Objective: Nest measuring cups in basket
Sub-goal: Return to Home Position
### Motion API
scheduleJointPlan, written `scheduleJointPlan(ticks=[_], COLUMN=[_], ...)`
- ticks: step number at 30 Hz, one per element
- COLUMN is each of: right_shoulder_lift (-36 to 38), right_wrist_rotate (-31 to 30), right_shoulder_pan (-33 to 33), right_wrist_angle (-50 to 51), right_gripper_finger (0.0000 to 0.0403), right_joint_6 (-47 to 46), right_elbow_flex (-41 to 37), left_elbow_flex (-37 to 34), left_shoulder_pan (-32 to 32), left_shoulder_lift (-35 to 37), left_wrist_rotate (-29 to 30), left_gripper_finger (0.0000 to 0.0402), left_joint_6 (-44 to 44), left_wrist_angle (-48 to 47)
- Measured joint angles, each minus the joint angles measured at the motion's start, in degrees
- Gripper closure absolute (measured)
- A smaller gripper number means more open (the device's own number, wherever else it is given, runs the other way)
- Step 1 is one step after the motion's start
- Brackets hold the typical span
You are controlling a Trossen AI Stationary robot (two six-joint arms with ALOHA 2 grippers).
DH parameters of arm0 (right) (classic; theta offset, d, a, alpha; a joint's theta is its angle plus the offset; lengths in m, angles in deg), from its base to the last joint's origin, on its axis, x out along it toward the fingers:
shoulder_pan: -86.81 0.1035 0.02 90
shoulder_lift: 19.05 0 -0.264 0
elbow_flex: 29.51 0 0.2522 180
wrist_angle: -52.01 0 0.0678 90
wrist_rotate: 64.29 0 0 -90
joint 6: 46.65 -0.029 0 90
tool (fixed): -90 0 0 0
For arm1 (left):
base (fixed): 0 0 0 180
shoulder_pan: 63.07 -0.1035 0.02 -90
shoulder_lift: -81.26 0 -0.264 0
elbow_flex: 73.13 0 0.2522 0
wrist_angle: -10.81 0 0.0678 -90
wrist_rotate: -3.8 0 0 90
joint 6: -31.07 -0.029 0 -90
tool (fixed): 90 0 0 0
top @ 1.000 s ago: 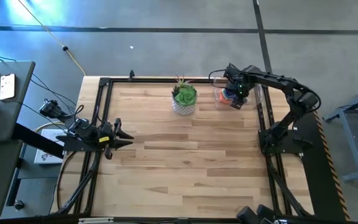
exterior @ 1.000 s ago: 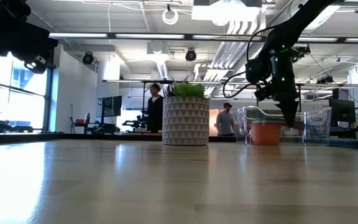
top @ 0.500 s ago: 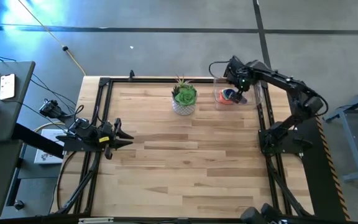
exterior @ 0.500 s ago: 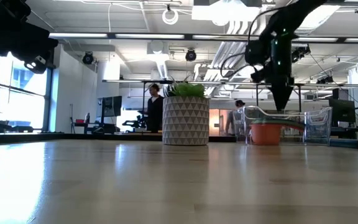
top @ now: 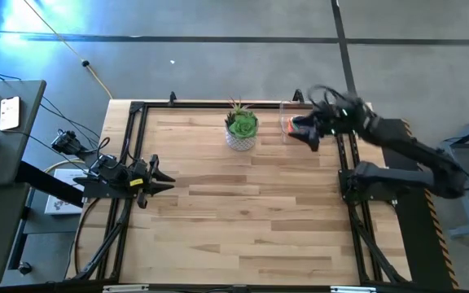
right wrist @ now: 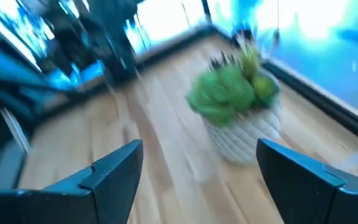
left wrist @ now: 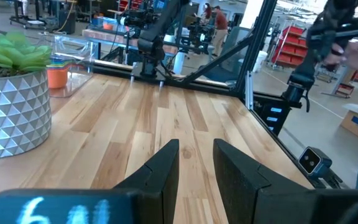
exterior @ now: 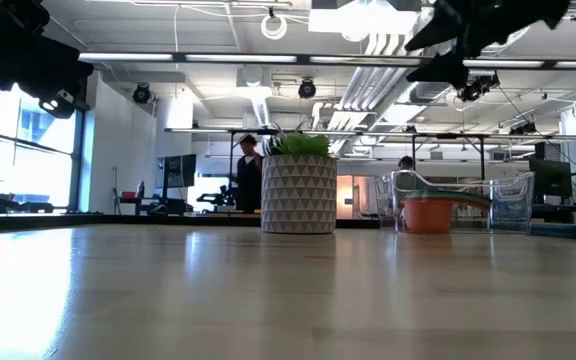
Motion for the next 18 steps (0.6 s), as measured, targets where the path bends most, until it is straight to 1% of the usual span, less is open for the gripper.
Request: scheduleJointPlan(ticks=[2,4,8,12,15,18], right_shoulder_lift=[6.7,12.2,20.5,24.9,27.0,28.7], right_wrist_rotate=[-4.0,-7.7,-12.1,-16.2,-21.0,-24.5], right_shoulder_pan=[4.1,8.0,14.7,21.1,24.7,28.2], right_wrist_angle=[-7.6,-14.1,-25.7,-34.4,-36.2,-37.6], right_gripper_finger=[0.0098,0.0098,0.0098,0.0098,0.0098,0.0098], right_joint_6=[-5.3,-8.7,-14.9,-17.5,-19.5,-21.7], right_elbow_flex=[-7.0,-13.3,-24.1,-32.6,-36.5,-39.2], left_elbow_flex=[0.0,0.0,0.0,0.0,0.0,0.0], left_shoulder_pan=[0.0,0.0,0.0,0.0,0.0,0.0], left_shoulder_lift=[0.0,0.0,0.0,0.0,0.0,0.0], left_wrist_rotate=[0.0,0.0,0.0,0.0,0.0,0.0], left_gripper_finger=[0.0312,0.0312,0.0312,0.0312,0.0312,0.0312], left_joint_6=[0.0,0.0,0.0,0.0,0.0,0.0], left_wrist_angle=[0.0,0.0,0.0,0.0,0.0,0.0])
